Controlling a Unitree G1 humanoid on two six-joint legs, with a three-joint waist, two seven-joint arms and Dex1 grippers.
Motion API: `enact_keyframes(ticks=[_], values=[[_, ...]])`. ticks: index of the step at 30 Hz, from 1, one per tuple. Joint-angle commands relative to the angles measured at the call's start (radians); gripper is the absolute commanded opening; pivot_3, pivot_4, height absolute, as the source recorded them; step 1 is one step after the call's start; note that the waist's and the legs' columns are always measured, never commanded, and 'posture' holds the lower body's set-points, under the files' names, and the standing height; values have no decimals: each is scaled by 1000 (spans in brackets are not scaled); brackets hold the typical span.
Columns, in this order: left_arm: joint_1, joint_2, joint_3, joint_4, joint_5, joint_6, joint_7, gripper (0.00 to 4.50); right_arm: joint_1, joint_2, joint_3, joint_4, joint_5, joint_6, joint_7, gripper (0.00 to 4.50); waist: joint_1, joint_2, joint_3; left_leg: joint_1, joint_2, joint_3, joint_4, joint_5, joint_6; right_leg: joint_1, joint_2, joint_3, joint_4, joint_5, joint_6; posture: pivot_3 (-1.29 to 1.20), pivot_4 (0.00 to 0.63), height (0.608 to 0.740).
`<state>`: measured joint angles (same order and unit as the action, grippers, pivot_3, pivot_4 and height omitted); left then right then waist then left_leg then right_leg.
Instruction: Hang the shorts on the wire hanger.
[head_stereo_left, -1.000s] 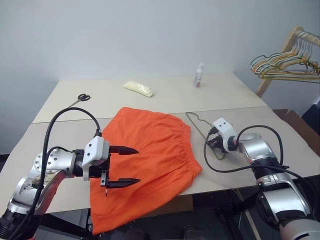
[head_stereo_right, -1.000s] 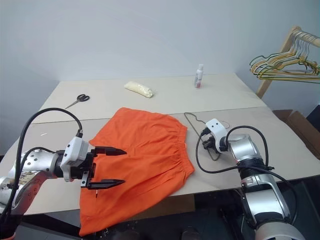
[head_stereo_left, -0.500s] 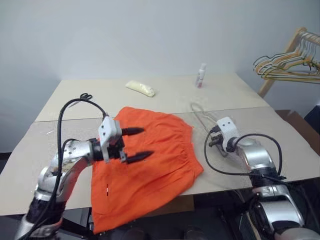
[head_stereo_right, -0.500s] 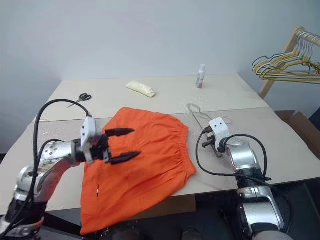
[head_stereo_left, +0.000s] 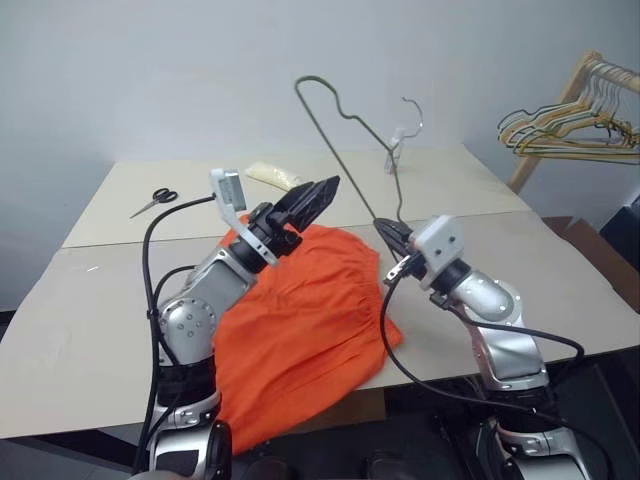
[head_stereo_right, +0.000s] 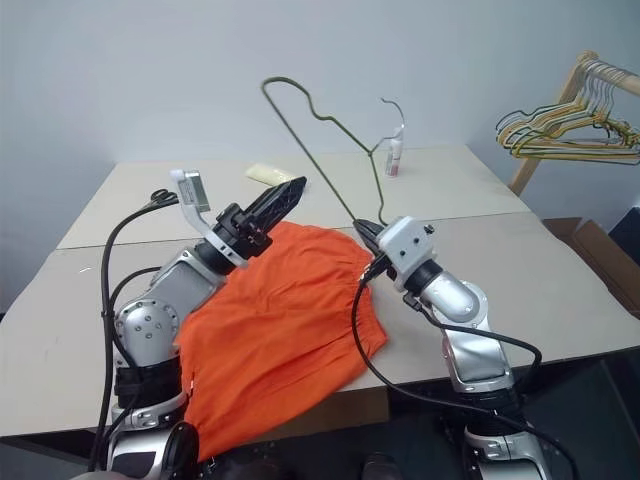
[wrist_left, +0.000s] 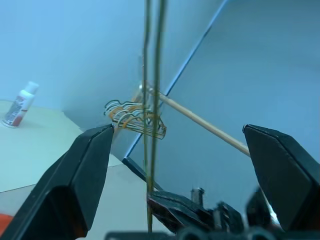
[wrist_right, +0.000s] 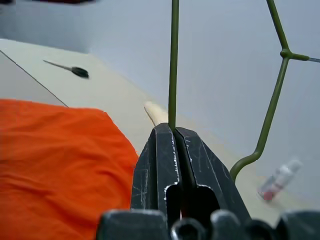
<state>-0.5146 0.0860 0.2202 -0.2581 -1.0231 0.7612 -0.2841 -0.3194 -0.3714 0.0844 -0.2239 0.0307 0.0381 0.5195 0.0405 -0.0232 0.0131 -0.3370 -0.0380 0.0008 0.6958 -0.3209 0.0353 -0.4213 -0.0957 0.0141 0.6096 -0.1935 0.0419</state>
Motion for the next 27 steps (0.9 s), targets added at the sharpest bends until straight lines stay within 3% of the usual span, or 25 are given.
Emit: enact_keyframes(ticks=[1, 4, 18, 21, 27], values=[[-47, -23, 16, 15, -6, -47, 41, 4500, -5, -4, 25, -37, -42, -71, -12, 37, 1, 0, 0, 0, 0, 0, 0, 0, 0, 0, 0, 0, 0, 0, 0, 106, 0, 740], [-51, -32, 13, 26, -5, -67, 38, 4500, -2, -6, 45, -15, -71, -95, -16, 37, 3, 0, 0, 0, 0, 0, 0, 0, 0, 0, 0, 0, -1, 0, 0, 106, 0, 740], [-14, -29, -14, 29, 49, -99, 62, 71, -3, 6, 64, 38, -152, -137, -63, 0, 3, 0, 0, 0, 0, 0, 0, 0, 0, 0, 0, 0, -1, 0, 0, 109, 0, 740], [-15, -26, -27, 37, 72, -95, 69, 29, -8, 6, 66, 36, -159, -129, -58, 0, 3, 0, 0, 0, 0, 0, 0, 0, 0, 0, 0, 0, -1, 0, 0, 108, 0, 740], [-19, -1, -47, 30, 121, -132, 9, 0, -20, -21, 70, 53, -211, -193, -65, 1752, 4, 0, 0, 0, -1, 0, 0, 0, 0, 0, 0, 0, -1, 0, 0, 101, 0, 740]])
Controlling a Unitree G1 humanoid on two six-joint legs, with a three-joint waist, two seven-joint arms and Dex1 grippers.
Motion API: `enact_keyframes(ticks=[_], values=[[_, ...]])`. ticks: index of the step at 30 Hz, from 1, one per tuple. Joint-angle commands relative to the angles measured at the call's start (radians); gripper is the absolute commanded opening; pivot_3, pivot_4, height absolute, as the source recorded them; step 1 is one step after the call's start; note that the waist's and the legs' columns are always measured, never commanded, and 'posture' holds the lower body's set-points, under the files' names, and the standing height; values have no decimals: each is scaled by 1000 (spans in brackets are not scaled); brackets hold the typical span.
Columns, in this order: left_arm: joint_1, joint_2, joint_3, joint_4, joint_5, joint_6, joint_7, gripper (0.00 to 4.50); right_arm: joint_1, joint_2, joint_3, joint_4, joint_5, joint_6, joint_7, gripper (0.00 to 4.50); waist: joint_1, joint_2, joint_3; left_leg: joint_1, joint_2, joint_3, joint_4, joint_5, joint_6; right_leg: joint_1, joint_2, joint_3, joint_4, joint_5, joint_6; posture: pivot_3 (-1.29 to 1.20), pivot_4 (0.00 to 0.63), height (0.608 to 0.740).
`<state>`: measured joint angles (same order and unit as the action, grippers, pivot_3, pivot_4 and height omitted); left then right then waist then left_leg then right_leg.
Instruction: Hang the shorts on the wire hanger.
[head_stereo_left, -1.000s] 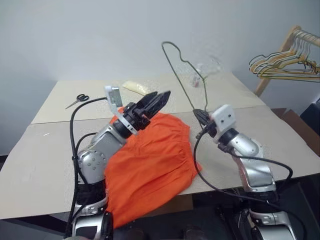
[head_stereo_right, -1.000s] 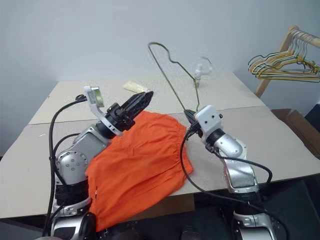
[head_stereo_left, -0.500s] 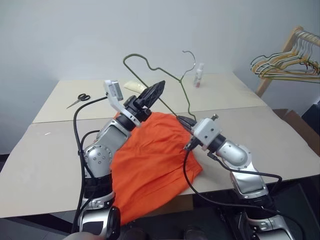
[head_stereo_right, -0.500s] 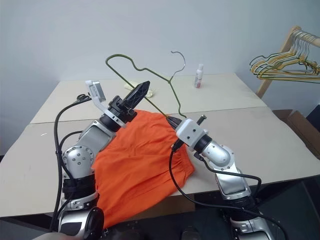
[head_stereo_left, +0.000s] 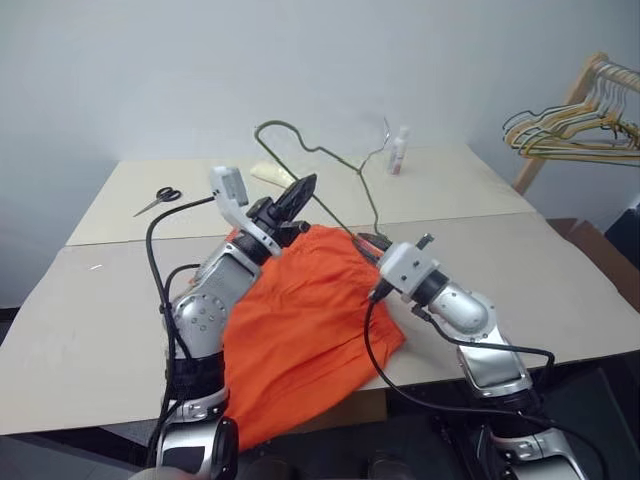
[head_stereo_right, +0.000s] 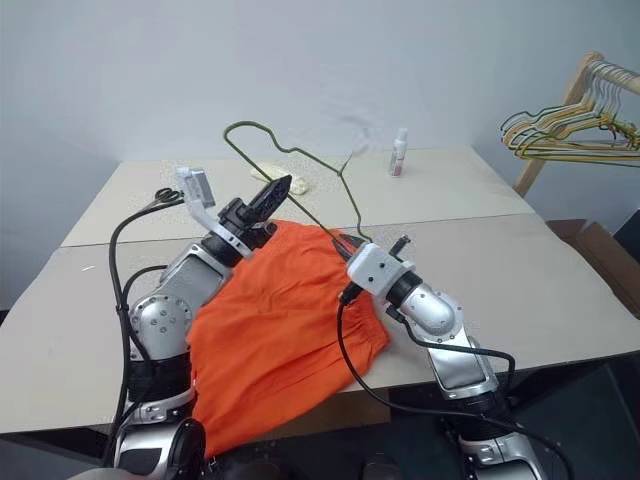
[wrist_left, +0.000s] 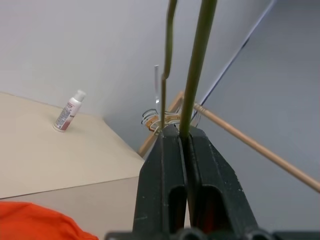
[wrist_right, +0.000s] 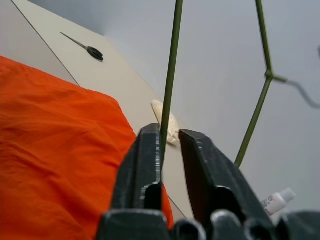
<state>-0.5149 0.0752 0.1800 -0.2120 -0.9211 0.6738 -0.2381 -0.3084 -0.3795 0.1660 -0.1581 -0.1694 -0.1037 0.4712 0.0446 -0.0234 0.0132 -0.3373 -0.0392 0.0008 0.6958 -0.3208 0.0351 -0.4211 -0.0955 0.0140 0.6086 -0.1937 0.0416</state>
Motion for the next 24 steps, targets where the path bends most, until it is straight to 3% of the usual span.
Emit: enact_keyframes(ticks=[1, 3, 8, 12, 15, 18, 24], values=[[-24, 23, -2, -11, 30, -55, -52, 0, -30, -18, -19, -19, 3, -54, -6, 2085, -1, 0, 0, 0, 0, 0, 0, 0, 0, 0, 0, 0, 0, 0, 0, 101, 0, 740], [-35, 51, 15, 8, 38, -71, -90, 0, -28, -28, -43, -36, 56, -51, 25, 2796, -2, 0, 0, 0, 0, 0, 0, 0, 0, 0, 0, 0, 0, 0, 0, 101, 0, 740], [-42, 164, 17, 46, 37, -94, -278, 0, 6, -108, -161, -148, 472, 177, 253, 4462, -4, 0, 0, 0, 1, 0, 0, 0, 0, 0, 1, 0, 0, 0, 0, 107, 0, 740], [-37, 239, 46, 57, -25, -89, -464, 0, -13, -256, -235, -162, 770, 467, 437, 4462, 1, 0, 1, 0, 2, 0, 0, -2, 4, 2, 0, -1, -3, 0, 0, 107, 0, 740], [-9, 339, 30, 46, -21, -108, -697, 0, -78, -385, -255, -96, 956, 735, 560, 4462, -2, 0, 1, 0, 3, 0, 2, -6, 11, 1, 0, -1, -2, 0, 0, 105, 0, 740], [-13, 390, 49, 65, -67, -96, -838, 0, -121, -455, -216, -23, 956, 820, 642, 4462, -3, 0, 1, 1, 4, 1, 1, -6, 11, 2, 1, -1, -2, -1, -1, 107, 0, 740], [-51, 393, 108, 104, -176, -74, -925, 0, -171, -449, -148, 89, 939, 873, 757, 4462, -1, -1, 1, 0, 4, 1, 2, -6, 11, 1, 1, -2, -2, -1, -1, 108, 0, 740]])
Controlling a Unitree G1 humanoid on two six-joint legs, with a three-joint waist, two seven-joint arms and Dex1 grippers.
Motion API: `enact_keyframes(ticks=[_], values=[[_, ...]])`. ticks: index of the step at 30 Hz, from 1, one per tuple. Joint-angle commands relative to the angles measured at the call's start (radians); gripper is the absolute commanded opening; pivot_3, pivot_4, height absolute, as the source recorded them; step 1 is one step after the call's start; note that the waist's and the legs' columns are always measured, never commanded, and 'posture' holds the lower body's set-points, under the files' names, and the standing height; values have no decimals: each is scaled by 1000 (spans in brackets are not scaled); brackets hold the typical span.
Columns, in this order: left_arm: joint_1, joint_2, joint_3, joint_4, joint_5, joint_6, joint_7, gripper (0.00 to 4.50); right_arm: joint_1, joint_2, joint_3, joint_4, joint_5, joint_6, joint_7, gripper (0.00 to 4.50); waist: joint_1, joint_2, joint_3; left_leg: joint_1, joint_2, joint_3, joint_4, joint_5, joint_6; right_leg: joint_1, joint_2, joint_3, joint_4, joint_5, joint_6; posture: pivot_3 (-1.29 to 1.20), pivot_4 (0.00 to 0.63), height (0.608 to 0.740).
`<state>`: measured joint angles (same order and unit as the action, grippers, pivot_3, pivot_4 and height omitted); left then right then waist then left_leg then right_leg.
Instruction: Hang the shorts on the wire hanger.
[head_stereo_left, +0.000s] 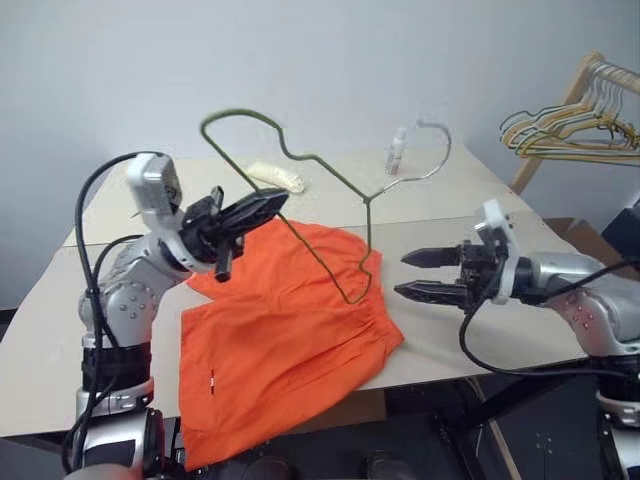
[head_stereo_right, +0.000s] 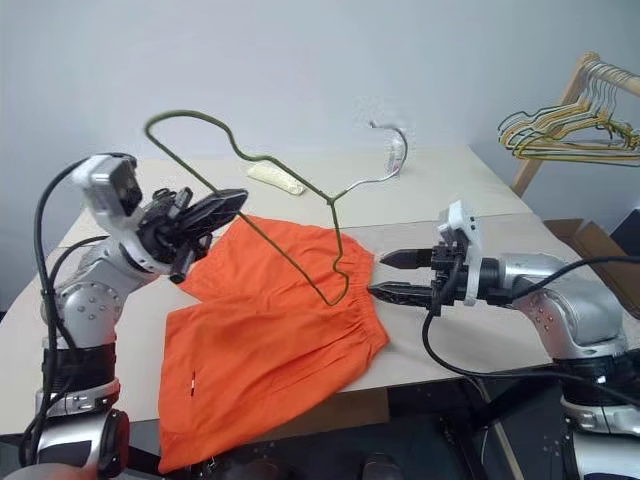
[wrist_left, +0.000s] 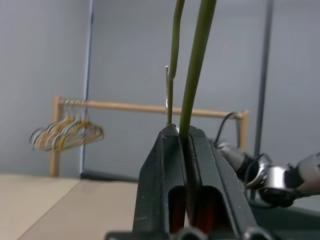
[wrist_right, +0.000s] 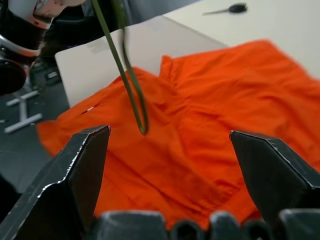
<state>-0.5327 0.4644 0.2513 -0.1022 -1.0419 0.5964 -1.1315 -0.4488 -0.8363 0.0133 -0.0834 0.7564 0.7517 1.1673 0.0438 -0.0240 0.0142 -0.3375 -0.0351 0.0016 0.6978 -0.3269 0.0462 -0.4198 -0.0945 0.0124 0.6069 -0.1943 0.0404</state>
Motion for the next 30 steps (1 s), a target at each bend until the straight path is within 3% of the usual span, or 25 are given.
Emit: enact_keyframes(ticks=[1, 9, 17, 20, 30], values=[[-37, -1, 38, -4, -61, 3, -28, 0, -35, 18, 10, 14, 16, 19, 68, 4462, 1, 0, 0, 0, 0, 0, 0, 0, 0, 0, 0, 0, 0, 0, 0, 111, 0, 740], [-39, -42, 22, -13, -64, -4, -5, 0, -101, 142, 70, 5, -15, 30, 36, 4462, 5, 0, 0, -1, -1, 0, 2, 0, 0, -1, -2, 1, 2, 1, 1, 116, 0, 740], [-26, -51, 7, -30, -50, -13, 0, 0, -145, 180, 73, -20, -9, 52, 43, 4462, 15, 0, 0, -3, -1, -1, 2, 2, -3, -3, -3, 0, 1, 1, 1, 121, 0, 740], [-23, -52, 8, -31, -49, -17, 3, 0, -145, 181, 79, -22, -17, 51, 48, 3909, 21, 0, 0, -3, -1, -1, 2, 1, -2, -3, -2, 0, 1, 1, 1, 122, 0, 740], [-10, -64, -9, -19, -18, -41, -1, 0, -145, 191, 76, -23, -25, 40, 47, 487, 22, 0, 0, -3, -1, -1, 2, 1, -1, -3, -2, 0, 1, 1, 1, 118, 0, 740]])
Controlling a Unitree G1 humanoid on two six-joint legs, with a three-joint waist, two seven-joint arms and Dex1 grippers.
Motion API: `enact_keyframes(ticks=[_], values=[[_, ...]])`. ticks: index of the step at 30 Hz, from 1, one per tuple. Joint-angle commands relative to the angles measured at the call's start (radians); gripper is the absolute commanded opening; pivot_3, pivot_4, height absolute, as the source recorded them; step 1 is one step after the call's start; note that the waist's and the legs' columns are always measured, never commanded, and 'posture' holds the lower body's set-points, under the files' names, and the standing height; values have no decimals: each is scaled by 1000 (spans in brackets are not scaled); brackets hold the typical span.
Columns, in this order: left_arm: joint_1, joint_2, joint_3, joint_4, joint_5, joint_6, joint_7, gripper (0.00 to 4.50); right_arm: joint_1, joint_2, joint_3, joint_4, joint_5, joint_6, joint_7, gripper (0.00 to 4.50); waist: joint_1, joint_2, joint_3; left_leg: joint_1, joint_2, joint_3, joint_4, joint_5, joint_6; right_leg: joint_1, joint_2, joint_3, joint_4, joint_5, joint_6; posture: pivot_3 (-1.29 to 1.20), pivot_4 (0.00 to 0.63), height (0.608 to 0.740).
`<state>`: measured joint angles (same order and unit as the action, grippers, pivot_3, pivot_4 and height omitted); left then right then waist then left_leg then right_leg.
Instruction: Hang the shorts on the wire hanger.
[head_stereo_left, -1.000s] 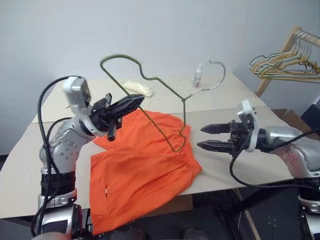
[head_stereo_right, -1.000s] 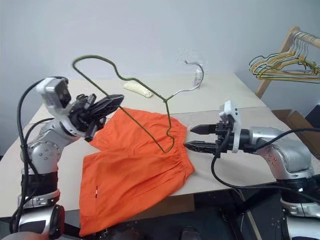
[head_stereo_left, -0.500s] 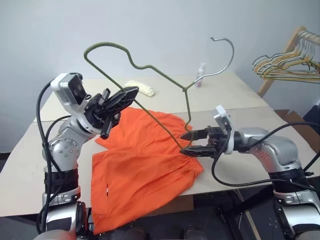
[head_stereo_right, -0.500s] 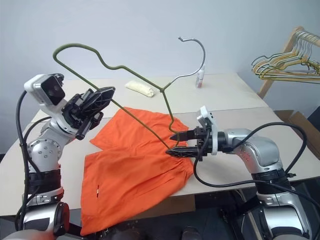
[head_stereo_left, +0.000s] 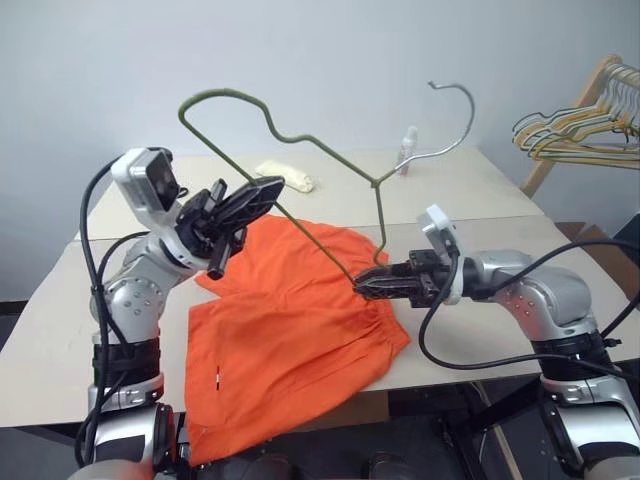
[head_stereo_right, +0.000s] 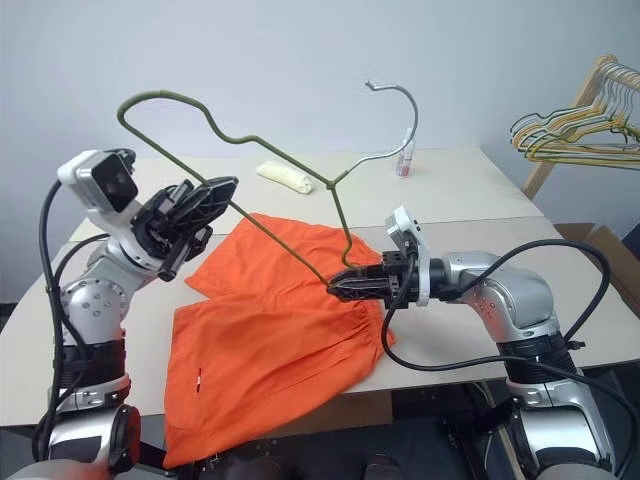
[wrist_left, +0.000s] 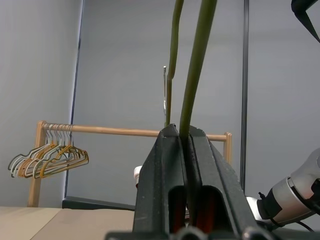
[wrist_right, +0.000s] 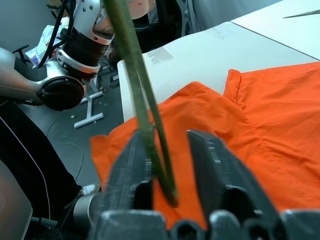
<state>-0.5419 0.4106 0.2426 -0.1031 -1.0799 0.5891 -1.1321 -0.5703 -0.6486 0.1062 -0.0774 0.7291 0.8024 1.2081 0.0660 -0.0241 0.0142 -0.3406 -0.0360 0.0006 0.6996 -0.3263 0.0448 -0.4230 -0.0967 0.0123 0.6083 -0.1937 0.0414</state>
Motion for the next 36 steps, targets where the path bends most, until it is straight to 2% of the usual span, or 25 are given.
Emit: enact_keyframes(ticks=[1, 2, 5, 9, 13, 16, 22, 26, 30, 33, 36], values=[[1, -14, -3, -12, 24, -35, 3, 0, -23, 5, -19, -30, 0, -14, 5, 57, 0, 0, 0, 0, 0, 0, 0, 0, 0, 0, 0, 0, 0, 0, 0, 118, 0, 740], [6, -16, -5, -9, 29, -39, -1, 0, -21, 6, -21, -32, 0, -14, 5, 21, 0, 0, 0, 0, 0, 0, 0, 0, 0, 0, 0, 0, 0, 0, 0, 115, 0, 740], [18, -10, -24, -7, 56, -33, 6, 728, -13, 10, -35, -43, 8, -13, 2, 0, 0, 0, 0, 0, 0, 0, 0, 0, 0, 0, 0, 0, 0, 0, 0, 110, 0, 740], [33, 23, -79, -6, 140, -27, 12, 2072, 1, 23, -80, -58, 44, -4, -22, 0, 0, 0, 0, 0, 0, 0, 0, 0, 0, 0, 0, 0, 0, 0, 0, 104, 0, 740], [70, 88, -204, 8, 330, -62, 12, 3433, 14, 41, -186, -50, 118, 51, -108, 0, 0, 0, 0, 0, 0, 0, 0, 0, 0, 0, 0, 0, 0, 0, 0, 94, 0, 740], [107, 145, -278, 17, 471, -132, -4, 4407, 73, -15, -248, -61, 141, 112, -146, 0, 1, 0, 0, 0, 0, 0, -1, 0, 1, 0, 0, 0, 0, 0, 0, 92, 0, 740], [163, 246, -352, -25, 651, -249, -27, 4466, 300, -216, -343, -73, 144, 193, -100, 0, 6, 0, 0, -4, 0, 0, -2, -2, 3, -2, -2, -1, -3, 0, 0, 78, 0, 740], [176, 277, -366, -52, 701, -282, -27, 4466, 400, -323, -368, -17, 132, 256, -82, 0, 3, 1, 0, -5, 0, 0, -1, -3, 5, -2, -3, -1, -5, 0, 0, 72, 0, 740], [184, 310, -384, -72, 740, -303, -48, 4466, 459, -453, -284, 141, 145, 375, 100, 0, 1, 1, 0, -4, 1, 1, 0, -3, 5, 0, -2, 0, -5, 1, 1, 75, 0, 740], [184, 314, -377, -86, 727, -293, -53, 4466, 499, -522, -198, 221, 102, 355, 245, 0, 1, 1, 0, -3, 1, 2, 0, -3, 5, 2, -2, -1, -5, 1, 1, 83, 0, 740], [191, 325, -380, -102, 731, -295, -65, 4466, 476, -545, -103, 338, 31, 336, 312, 0, -1, 1, 0, -3, 2, 2, 1, -3, 6, 2, 0, -1, -5, 1, 2, 90, 0, 740]])
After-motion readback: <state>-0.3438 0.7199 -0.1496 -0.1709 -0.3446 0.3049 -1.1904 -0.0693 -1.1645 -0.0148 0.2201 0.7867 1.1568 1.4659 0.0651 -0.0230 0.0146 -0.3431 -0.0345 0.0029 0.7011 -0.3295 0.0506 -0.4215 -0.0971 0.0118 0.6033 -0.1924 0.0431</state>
